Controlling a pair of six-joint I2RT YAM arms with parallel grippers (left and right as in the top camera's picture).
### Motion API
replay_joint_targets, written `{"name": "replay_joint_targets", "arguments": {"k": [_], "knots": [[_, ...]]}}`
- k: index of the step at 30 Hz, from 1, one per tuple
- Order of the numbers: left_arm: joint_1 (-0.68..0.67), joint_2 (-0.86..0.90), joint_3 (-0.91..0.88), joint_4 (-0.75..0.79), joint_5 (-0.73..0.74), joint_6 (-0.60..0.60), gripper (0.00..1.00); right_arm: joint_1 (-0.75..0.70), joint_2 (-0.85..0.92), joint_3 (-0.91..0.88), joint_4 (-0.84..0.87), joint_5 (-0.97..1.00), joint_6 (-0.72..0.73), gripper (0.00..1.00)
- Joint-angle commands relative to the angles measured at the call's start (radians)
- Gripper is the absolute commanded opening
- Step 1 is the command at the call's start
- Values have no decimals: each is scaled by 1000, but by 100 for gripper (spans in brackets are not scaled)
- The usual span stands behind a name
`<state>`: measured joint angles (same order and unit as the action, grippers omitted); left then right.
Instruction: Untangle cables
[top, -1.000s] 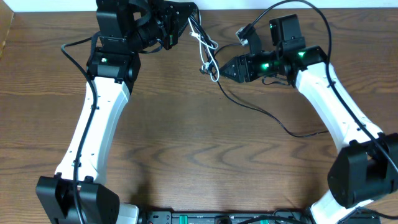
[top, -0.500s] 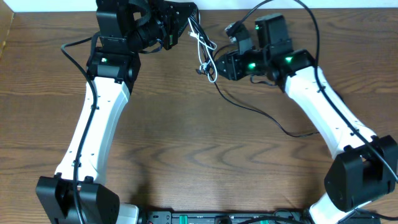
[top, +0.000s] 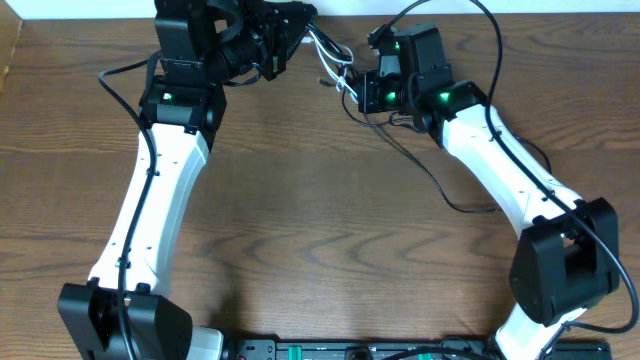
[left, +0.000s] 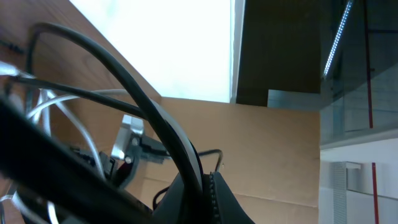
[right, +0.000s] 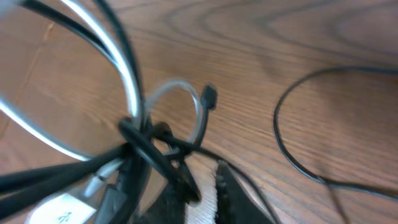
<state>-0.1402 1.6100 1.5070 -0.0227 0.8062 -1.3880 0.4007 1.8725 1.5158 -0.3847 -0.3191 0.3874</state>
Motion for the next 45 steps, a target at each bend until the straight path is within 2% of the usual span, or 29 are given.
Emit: {"name": "replay_joint_targets", "arguments": {"k": [1,7,11,14,21,23,25,26,29,31,37,45], "knots": [[3,-23,19,9,20,-5,8,1,40,7,-30,158,85,1],[19,-23,19,9,19,22,8,-39,64,6,-120,227,74,1],[39,-23,19,-9,19,150,7,-85,77,6,-192,204,10,1],[57,-22,19,-101,-8,258,7,-121,77,6,-254,169,-47,1],[70,-22,19,-424,-112,562,7,-179,77,6,-314,48,-144,1],[70,-20,19,-464,-111,602,7,-187,77,6,-309,-73,-235,1],[69,-20,19,-468,-106,597,7,-188,77,6,-302,-220,-323,1],[69,-20,19,-457,-100,554,7,-183,77,6,-297,-310,-364,4],[69,-20,19,-415,-61,452,7,-164,77,6,-283,-419,-402,30],[69,-20,19,-357,-6,398,7,-147,77,6,-260,-474,-412,38],[67,-20,19,-221,118,192,7,-106,77,6,-152,-588,-420,43],[65,-20,19,-213,190,98,8,-127,85,6,-72,-758,-536,50]]}}
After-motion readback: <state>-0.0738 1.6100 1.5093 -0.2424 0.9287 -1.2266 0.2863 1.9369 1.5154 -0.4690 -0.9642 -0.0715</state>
